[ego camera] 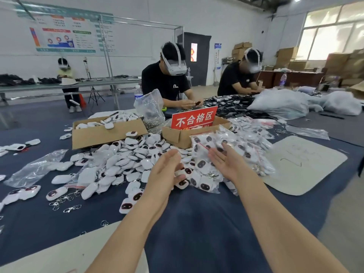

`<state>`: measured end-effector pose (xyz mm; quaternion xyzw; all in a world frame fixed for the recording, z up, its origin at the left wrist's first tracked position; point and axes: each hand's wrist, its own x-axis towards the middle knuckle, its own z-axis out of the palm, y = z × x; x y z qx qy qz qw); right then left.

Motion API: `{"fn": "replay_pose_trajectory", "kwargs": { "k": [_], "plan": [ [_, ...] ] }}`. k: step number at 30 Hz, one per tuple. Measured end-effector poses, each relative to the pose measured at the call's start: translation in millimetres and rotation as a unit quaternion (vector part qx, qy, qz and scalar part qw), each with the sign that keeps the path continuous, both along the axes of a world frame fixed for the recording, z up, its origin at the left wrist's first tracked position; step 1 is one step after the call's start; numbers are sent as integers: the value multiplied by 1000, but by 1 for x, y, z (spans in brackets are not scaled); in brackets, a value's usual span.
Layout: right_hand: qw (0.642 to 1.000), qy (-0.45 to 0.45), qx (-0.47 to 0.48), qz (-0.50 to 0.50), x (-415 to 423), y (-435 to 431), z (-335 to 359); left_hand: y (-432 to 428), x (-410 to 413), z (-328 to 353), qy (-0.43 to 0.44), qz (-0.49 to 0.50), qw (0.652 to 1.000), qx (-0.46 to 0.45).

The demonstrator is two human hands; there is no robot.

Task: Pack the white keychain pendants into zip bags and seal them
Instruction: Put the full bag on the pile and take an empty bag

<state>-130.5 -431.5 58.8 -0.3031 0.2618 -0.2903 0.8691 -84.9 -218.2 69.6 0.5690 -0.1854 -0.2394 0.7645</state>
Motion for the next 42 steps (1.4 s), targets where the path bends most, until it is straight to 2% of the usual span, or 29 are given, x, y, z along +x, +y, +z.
{"fn": "replay_pose_trajectory", "kwargs": {
  "k": [3,7,9,11,14,19,25,28,31,33,34,37,42],
  "plan": [
    [997,27,-32,-59,10,14,-5,19,10,-8,19,22,1000,-5],
    [970,105,-195,-99,32,70,8,46,19,-16,30,65,997,-6],
    [958,86,-270,-52,46,115,14,62,24,-21,32,91,995,-7],
    [941,60,-331,44,61,168,12,84,29,-26,30,117,993,-1],
    [897,51,-409,156,81,244,-9,122,35,-37,7,153,988,29],
    [877,59,-423,220,103,334,-46,204,48,-60,-11,247,966,72],
    [793,69,-532,289,118,397,-69,287,69,-77,-24,329,930,162],
    [748,91,-590,289,121,404,-81,324,77,-77,-122,382,868,293],
    [748,86,-589,293,121,401,-88,358,85,-71,-207,449,764,414],
    [750,81,-587,294,121,399,-91,376,94,-65,-221,483,686,497],
    [751,81,-586,293,121,398,-91,384,98,-62,-216,490,659,528],
    [754,84,-581,294,121,398,-91,399,111,-59,-194,471,625,591],
    [760,78,-577,290,121,398,-90,413,136,-62,-168,370,573,711]
  ]
}}
